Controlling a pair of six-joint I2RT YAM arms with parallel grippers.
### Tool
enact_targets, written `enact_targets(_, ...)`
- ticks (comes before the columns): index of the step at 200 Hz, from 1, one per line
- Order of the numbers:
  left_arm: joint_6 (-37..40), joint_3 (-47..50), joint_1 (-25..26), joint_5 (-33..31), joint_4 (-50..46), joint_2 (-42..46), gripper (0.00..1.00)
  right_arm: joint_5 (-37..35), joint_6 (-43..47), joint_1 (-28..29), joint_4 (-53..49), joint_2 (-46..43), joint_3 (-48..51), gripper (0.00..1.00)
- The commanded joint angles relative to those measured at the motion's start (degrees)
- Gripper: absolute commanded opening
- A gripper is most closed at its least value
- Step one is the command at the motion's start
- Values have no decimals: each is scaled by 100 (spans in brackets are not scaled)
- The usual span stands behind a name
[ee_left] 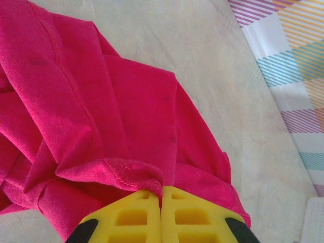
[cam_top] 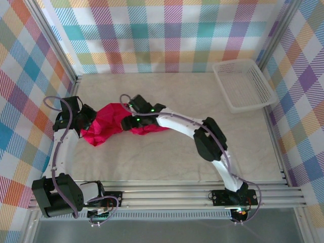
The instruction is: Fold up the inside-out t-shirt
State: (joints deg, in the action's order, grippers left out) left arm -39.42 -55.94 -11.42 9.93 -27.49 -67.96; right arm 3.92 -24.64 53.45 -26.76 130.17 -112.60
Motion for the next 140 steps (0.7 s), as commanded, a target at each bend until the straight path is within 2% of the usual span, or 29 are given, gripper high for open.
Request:
enact_targets(1,163,48,10,51,-134,35,0,-426,548,25,-703,598,-924,70)
enact_targets(29,285,32,8,-23,-209,93,0,-707,716,18,-1210,1171,-1646,70)
enact_targets(54,344,5,2,-63,-240,117,0,-842,930,7,-1339,1247,-1802,64)
enact_targets(85,355,-48,-1,-55,-273,115,0,-893,1218,7,-1554,1248,-1853,62)
enact_targets(94,349,-64,0,-63,-288,123,0,-945,1263,7,-1598,1271,-1854,52)
enact_targets(110,349,-74,0,-72,-297,147,0,-1052,1261,-47,-1709,1246,-1905,12)
enact_targets(117,357,-75,-1,-76,-297,153,0,-1052,1207,-95,-1779,1174,-1915,0)
enact_targets(140,430,-148,-7,-129,-373,148,0,-861,972,-380,-1948,569,-1704,0)
